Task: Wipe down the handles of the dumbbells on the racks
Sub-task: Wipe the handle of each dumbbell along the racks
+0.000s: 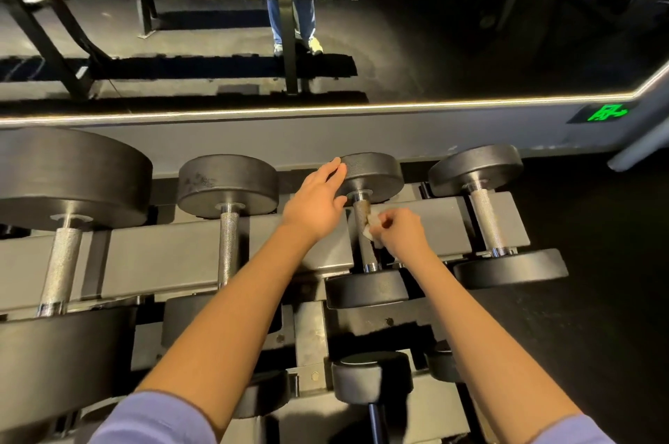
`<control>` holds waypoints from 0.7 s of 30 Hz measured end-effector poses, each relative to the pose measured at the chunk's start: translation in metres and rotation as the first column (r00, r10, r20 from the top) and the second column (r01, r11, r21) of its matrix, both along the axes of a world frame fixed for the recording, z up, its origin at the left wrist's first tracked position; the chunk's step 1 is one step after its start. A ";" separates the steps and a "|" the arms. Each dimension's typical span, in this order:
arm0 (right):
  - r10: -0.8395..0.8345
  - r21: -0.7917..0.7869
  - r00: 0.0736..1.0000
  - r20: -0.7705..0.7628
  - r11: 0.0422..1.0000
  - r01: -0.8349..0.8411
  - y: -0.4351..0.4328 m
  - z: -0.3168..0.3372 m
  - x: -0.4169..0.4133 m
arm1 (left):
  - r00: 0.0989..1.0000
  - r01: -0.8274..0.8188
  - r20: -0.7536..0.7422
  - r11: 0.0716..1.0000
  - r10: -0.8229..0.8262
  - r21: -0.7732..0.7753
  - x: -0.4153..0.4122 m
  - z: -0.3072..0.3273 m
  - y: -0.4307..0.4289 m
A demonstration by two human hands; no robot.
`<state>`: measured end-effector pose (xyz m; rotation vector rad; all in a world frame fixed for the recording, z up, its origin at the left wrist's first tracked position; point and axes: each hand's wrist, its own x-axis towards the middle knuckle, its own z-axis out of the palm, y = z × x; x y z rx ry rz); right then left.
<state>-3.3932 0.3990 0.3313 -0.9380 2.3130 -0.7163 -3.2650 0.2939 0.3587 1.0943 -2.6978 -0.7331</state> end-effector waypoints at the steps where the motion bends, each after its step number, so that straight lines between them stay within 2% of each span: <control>1: 0.011 0.015 1.000 -0.002 1.000 -0.011 0.002 -0.002 -0.001 | 1.000 -0.008 0.005 1.000 0.008 0.011 0.000 0.000 0.000; 8: -0.060 -0.195 0.998 0.034 0.979 0.066 -0.022 -0.006 -0.009 | 1.000 -0.022 -0.007 1.000 0.022 0.017 -0.001 0.000 0.001; 10: -0.066 -0.212 0.997 0.050 0.974 0.075 -0.027 -0.007 -0.012 | 1.000 -0.024 -0.012 1.000 0.024 0.013 -0.001 0.001 0.000; 12: -0.051 -0.176 0.995 0.083 0.982 0.065 -0.022 -0.007 -0.015 | 1.000 -0.028 -0.015 1.000 0.028 0.009 -0.001 0.001 0.000; 17: 0.066 0.058 0.985 0.157 0.995 -0.076 0.011 -0.012 -0.014 | 0.999 -0.024 -0.029 1.000 0.023 -0.014 -0.001 -0.002 0.001; 21: 0.031 0.036 0.990 0.141 0.999 -0.036 0.007 -0.010 -0.012 | 0.999 -0.012 -0.042 1.000 0.011 -0.023 0.000 -0.004 0.000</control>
